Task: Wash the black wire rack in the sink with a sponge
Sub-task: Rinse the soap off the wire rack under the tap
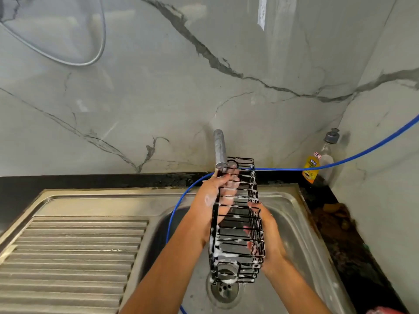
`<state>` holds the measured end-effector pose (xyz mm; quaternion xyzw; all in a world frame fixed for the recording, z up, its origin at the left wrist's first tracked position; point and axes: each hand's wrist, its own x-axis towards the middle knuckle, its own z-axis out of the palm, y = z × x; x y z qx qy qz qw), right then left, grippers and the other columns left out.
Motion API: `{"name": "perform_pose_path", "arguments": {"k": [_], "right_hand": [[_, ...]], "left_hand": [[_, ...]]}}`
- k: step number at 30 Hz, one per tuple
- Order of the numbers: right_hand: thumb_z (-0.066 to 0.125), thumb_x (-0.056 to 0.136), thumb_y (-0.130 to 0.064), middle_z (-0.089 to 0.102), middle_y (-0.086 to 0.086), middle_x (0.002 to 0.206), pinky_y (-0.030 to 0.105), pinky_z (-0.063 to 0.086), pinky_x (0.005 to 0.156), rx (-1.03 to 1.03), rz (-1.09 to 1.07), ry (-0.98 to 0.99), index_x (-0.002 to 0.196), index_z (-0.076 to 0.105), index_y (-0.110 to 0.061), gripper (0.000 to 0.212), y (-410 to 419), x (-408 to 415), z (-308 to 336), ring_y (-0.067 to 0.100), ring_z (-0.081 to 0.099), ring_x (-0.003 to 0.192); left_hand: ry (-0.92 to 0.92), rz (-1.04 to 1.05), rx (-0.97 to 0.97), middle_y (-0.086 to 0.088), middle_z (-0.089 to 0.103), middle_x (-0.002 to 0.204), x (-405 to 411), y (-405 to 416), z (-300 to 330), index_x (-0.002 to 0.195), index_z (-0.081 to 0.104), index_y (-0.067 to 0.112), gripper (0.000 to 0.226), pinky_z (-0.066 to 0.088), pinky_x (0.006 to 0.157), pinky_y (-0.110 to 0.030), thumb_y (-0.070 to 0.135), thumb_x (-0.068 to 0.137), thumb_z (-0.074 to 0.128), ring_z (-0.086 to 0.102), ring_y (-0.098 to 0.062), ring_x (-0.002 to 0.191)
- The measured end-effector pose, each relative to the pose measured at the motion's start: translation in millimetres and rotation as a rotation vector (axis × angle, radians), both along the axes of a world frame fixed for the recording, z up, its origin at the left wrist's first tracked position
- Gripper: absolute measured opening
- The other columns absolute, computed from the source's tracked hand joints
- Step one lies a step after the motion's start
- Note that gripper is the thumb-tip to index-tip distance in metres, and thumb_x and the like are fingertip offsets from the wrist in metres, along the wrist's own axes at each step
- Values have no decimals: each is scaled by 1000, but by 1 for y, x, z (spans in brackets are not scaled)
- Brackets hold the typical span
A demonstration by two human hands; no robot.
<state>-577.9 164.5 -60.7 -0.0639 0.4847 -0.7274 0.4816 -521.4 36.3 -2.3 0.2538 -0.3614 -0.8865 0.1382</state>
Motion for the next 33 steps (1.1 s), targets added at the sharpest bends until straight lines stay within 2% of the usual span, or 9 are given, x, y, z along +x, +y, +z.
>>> {"name": "perform_pose_path", "arguments": {"k": [6, 9, 13, 15, 19, 21, 25, 29, 33], "right_hand": [[71, 68, -36, 68, 16, 106, 48, 49, 88, -56, 5, -43, 114, 67, -9, 54, -3, -1, 3, 31, 64, 93], [63, 81, -37, 69, 4, 89, 31, 49, 60, 20, -22, -46, 105, 69, -16, 32, 2, 3, 3, 16, 63, 72], [62, 80, -41, 63, 3, 74, 24, 43, 43, 59, 52, -45, 99, 66, -13, 34, 8, 5, 2, 15, 57, 56], [65, 73, -50, 61, 5, 79, 26, 40, 47, 110, 87, -29, 101, 68, -15, 45, 10, 4, -3, 17, 53, 62], [55, 88, -43, 64, 0, 90, 23, 41, 46, 91, 86, 38, 106, 67, -24, 29, 15, 6, -5, 12, 54, 67], [56, 86, -48, 64, -6, 101, 26, 44, 56, 91, 42, 82, 113, 64, -30, 33, 14, 9, -5, 13, 56, 81], [67, 64, -59, 59, -5, 126, 47, 41, 102, 61, -153, 129, 117, 56, -38, 58, 6, 18, 1, 19, 53, 118], [65, 79, -43, 50, -9, 133, 45, 37, 107, 12, -244, 146, 128, 50, -33, 53, 2, 11, 4, 16, 48, 124], [68, 75, -45, 46, -10, 138, 43, 36, 108, 42, -274, 195, 132, 46, -36, 62, -4, 5, 7, 14, 45, 126]], "left_hand": [[185, 108, 197, 7, 38, 54, 12, 22, -5, 84, 51, 11, 24, 28, 29, -10, 16, 99, 34, 35, 1, 35], [271, 89, 256, 5, 44, 57, 15, 30, -12, 77, 61, 9, 25, 33, 33, -10, 14, 93, 43, 42, -1, 39], [133, 237, 122, 0, 59, 69, 13, 30, -22, 86, 66, 5, 43, 42, 49, -12, 28, 100, 33, 50, -7, 58], [65, 258, 104, -4, 62, 80, 9, 23, -22, 93, 65, 5, 46, 43, 53, -15, 33, 103, 30, 52, -10, 68], [51, 192, 101, 4, 56, 56, -3, 1, -17, 78, 66, 12, 51, 37, 36, -11, 35, 102, 27, 48, -2, 42], [-4, 250, -48, 2, 70, 66, -14, -10, -19, 78, 74, 10, 54, 48, 53, -14, 24, 103, 28, 62, -5, 57], [-42, 176, -173, -7, 75, 81, -37, -22, -15, 94, 62, 0, 39, 55, 79, -24, 12, 104, 27, 73, -13, 75], [-92, 72, -253, -5, 75, 82, -46, -31, -17, 90, 66, 4, 40, 51, 86, -22, 13, 104, 29, 72, -10, 77], [-185, 107, -237, -7, 75, 84, -49, -37, -18, 106, 64, -1, 39, 56, 72, -18, 19, 105, 30, 71, -14, 80]]}}
